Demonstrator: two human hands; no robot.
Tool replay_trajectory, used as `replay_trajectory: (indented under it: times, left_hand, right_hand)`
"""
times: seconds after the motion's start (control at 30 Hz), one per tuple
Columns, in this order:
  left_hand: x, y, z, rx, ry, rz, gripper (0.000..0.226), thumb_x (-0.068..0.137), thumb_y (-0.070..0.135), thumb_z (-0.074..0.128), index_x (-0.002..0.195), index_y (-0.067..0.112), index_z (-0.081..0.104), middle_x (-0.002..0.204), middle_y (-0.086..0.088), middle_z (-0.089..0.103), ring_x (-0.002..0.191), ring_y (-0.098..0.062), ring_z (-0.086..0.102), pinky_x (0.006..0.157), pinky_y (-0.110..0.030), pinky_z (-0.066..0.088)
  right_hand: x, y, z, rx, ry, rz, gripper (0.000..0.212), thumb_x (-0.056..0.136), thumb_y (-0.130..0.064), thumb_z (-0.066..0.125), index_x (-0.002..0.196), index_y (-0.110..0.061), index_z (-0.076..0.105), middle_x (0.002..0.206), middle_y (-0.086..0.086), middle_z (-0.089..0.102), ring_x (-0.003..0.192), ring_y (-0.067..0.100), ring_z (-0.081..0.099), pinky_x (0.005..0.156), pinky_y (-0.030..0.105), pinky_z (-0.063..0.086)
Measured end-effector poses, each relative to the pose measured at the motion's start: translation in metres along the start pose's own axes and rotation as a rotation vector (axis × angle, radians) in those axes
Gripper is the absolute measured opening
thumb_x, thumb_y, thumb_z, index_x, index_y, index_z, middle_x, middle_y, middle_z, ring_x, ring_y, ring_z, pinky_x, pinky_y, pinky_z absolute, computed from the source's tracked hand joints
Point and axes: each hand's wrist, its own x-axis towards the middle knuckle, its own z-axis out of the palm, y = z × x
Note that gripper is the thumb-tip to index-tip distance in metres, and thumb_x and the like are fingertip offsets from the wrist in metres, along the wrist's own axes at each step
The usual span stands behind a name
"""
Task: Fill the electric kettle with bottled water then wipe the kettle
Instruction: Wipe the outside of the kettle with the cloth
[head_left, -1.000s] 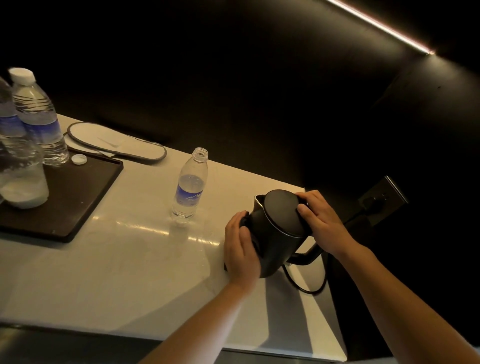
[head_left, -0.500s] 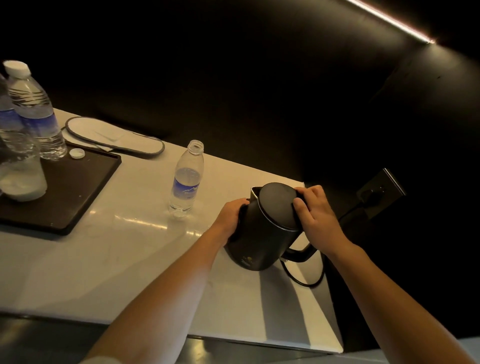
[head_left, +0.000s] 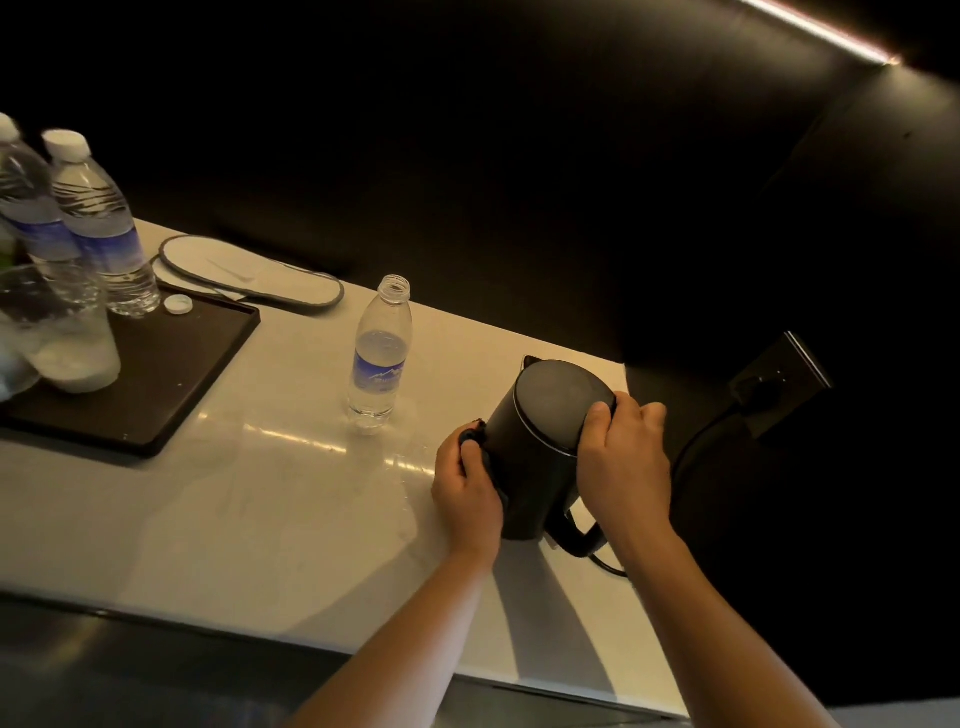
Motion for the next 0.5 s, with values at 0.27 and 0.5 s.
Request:
replay_trajectory:
  times: [0.27,0.5]
  left_hand:
    - [0.004,0.019,-0.047,-0.02,0.001,-0.306,0.025,0.084,0.021,0.054,0.076,0.013,0.076,0.074,-0.006,0.07,0.072,-0.019,0.065,0.064,-0.031,0.053]
    - [0.01,0.089,-0.188,0.37,-0.113,-0.043,0.023,0.099,0.037,0.051,0.094,0.033,0.074,0.087,0.005,0.077,0.083,-0.012,0.073,0.07,-0.032,0.055]
  right_hand:
    - [-0.002,0.004,-0.004,0.125,-0.022,0.04,0.041,0.107,-0.034,0.034,0.134,-0.01,0.052,0.12,0.01,0.043,0.078,0.013,0.052,0.059,0.023,0.039]
    - [0.003,0.017,0.002,0.219,0.018,-0.035,0.044,0.103,-0.041,0.034,0.134,-0.014,0.051,0.109,-0.003,0.036,0.078,0.001,0.044,0.072,0.034,0.042]
